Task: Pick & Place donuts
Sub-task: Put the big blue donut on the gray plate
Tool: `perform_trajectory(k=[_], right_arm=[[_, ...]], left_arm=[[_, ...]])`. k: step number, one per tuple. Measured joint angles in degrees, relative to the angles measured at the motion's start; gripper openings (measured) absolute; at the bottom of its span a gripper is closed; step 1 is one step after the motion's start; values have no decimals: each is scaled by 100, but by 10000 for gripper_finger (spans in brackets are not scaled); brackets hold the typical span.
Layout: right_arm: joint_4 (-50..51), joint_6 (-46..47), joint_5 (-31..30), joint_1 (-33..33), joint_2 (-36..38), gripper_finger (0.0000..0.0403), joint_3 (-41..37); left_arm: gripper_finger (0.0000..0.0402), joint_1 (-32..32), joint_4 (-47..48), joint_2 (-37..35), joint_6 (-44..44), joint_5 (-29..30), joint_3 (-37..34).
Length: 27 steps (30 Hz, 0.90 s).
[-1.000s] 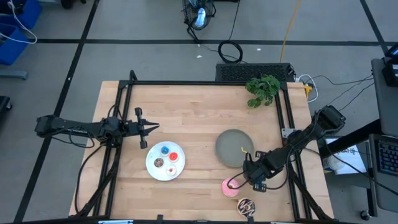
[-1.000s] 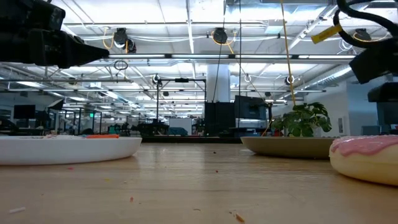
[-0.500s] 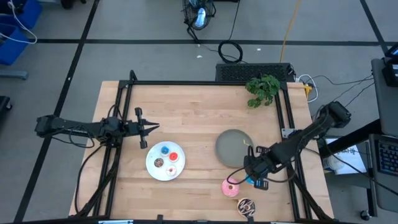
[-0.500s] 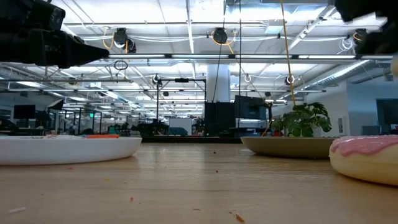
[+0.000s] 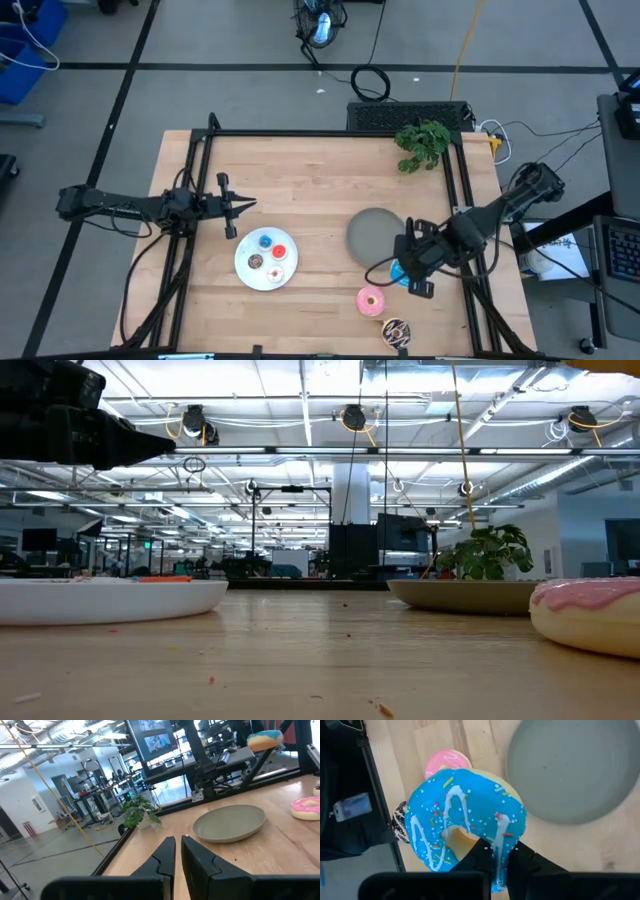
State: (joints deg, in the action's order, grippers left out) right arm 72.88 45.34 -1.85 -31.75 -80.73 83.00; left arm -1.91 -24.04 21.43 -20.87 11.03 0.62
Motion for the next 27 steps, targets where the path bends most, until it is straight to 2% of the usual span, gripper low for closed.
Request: perform_trajectory(k=[12, 16, 22, 27], right_arm=[[73, 19, 208, 350, -69, 17, 0], [61, -25, 412, 773, -76, 17, 0], [57, -915, 814, 1713, -108, 18, 0], [65, -1497, 811, 2503, -107, 18, 0]], left_arm=[[37, -1, 25, 0, 54, 2, 0], [37, 2, 24, -1, 52, 2, 0], [37, 2, 22, 0, 51, 2, 0], [37, 1, 22, -1, 5, 2, 0]])
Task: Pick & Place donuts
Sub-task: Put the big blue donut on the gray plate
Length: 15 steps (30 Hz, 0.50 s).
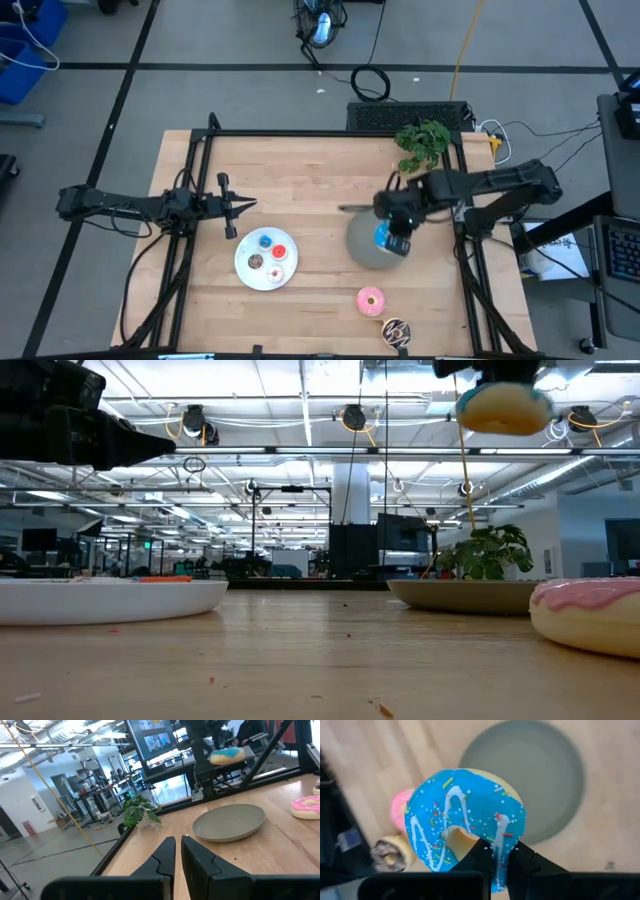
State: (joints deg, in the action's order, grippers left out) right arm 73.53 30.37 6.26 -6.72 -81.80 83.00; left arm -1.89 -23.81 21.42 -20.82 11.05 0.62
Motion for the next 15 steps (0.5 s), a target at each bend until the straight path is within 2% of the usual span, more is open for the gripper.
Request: perform_trajectory(k=[7, 15], right_arm=[[-1, -712, -188, 773, -430, 18, 2], [-115, -1659, -217, 923, -1259, 18, 2]], left_arm=[[37, 0, 0, 1, -1, 2, 0], [37, 0, 0, 1, -33, 2, 0]])
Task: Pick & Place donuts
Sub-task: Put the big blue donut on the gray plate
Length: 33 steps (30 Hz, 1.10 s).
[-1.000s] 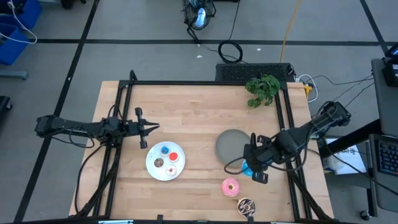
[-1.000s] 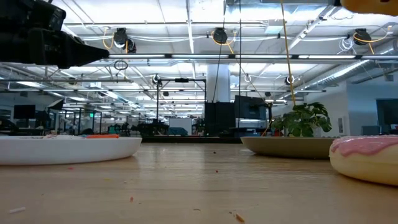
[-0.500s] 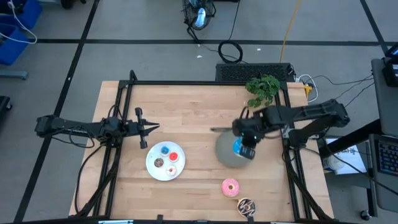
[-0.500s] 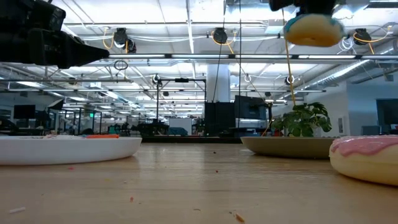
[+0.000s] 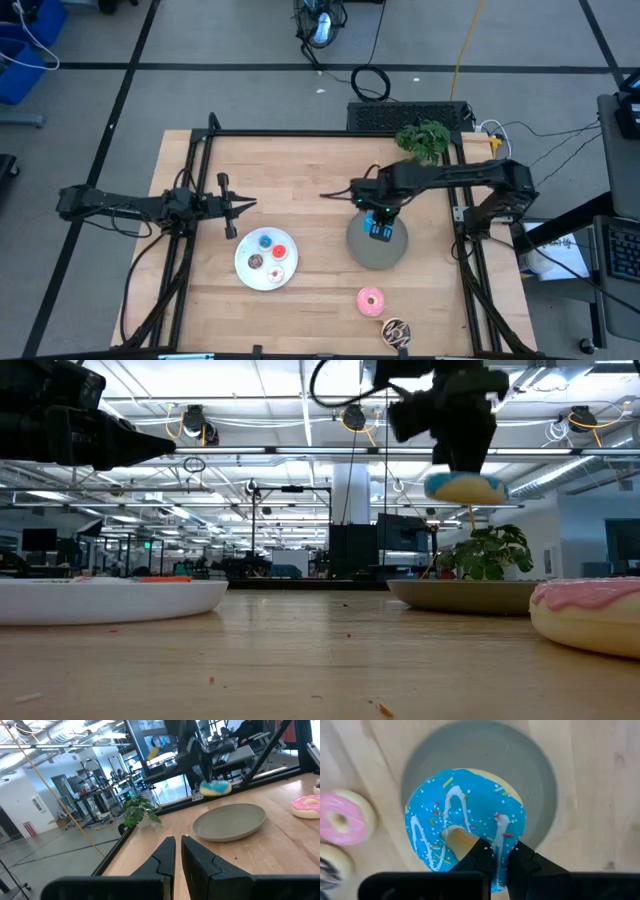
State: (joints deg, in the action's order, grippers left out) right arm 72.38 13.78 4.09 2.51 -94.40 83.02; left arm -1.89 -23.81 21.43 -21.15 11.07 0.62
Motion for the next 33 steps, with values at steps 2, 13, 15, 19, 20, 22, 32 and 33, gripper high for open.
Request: perform_trajectory(k=[2, 13, 15, 19, 20, 22, 32, 33], right_arm=[[-26, -236, -163, 30, -229, 18, 0], [-821, -913, -256, 130, -1360, 18, -4], [-781, -914, -270, 155, -1494, 18, -4], [-980, -911, -277, 204, -1590, 18, -143], [-1080, -904, -278, 234, -1593, 18, -218], [-1217, -865, -258, 275, -1597, 18, -366], [-1235, -854, -409, 306, -1595, 31, -675], [-1241, -852, -471, 298, -1591, 40, -675]], left_arm=[[37, 0, 0, 0, -4, 0, 0], [37, 0, 52, 0, -13, 0, 0], [37, 0, 115, 0, -13, 0, 0], [37, -1, 149, -1, -13, 59, 0], [37, 0, 149, -2, -13, 89, 0], [37, 0, 149, -1, -13, 101, 0], [37, 0, 146, -2, -11, 101, 0], [37, 0, 146, 0, -11, 102, 0]])
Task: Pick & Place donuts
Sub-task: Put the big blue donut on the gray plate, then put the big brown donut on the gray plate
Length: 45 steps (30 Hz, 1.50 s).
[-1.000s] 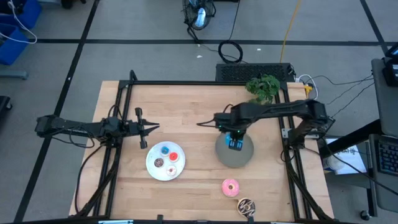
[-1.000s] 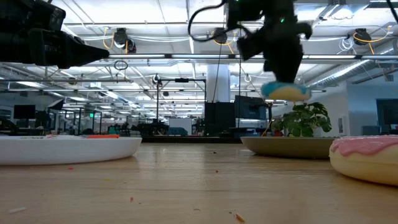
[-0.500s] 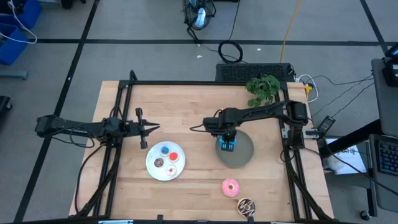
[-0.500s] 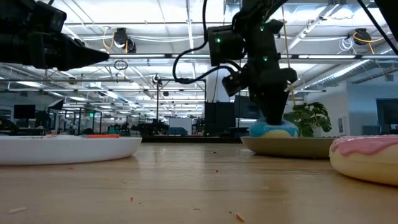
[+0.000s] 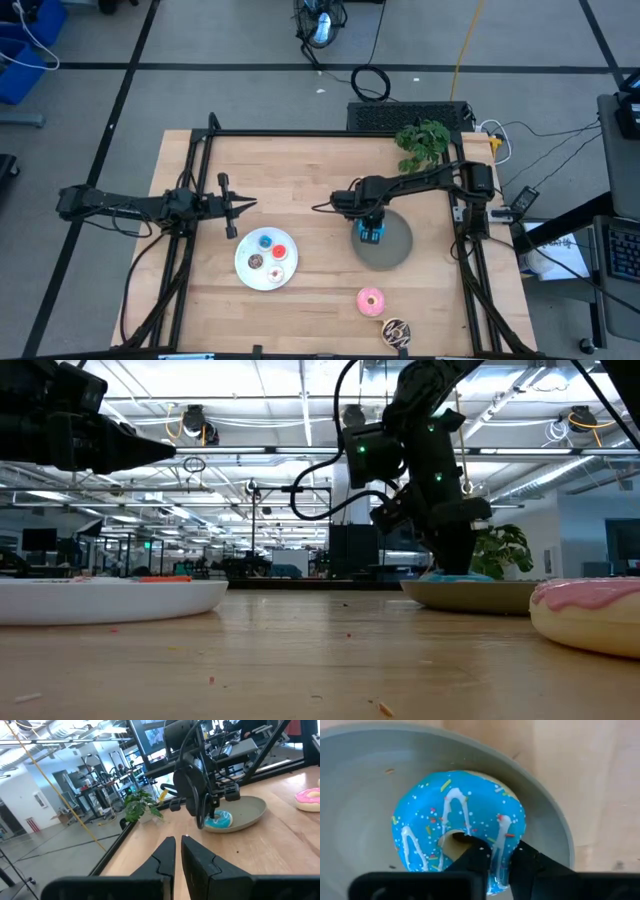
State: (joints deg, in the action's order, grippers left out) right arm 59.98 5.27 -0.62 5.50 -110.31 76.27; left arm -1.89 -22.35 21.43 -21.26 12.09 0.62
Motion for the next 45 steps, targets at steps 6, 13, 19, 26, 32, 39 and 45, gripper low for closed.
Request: perform_trajectory(k=[6, 13, 19, 26, 32, 39, 45], right_arm=[[27, 32, -107, -35, 97, 136, -2], [168, 115, -125, -31, 387, 224, -2], [540, 235, -140, -31, 1057, 246, -2], [1316, 1157, -645, -308, 2224, 217, 0], [1518, 2055, -1113, -1213, 2490, 119, 2], [1324, 2197, -823, -2056, 2225, 8, -2], [498, 2254, -828, -2301, 2230, 26, -2]], left_arm=[[37, -2, 2, 0, 2, 1, 0], [37, -2, 1, -1, 2, 1, 0], [37, 0, 0, -1, 4, 3, 0], [37, 0, 2, 0, 2, 3, 0], [37, 0, 0, 0, 2, 3, 0], [37, 0, -15, 0, 4, 3, 0], [37, 0, -17, -2, 42, 3, 0]])
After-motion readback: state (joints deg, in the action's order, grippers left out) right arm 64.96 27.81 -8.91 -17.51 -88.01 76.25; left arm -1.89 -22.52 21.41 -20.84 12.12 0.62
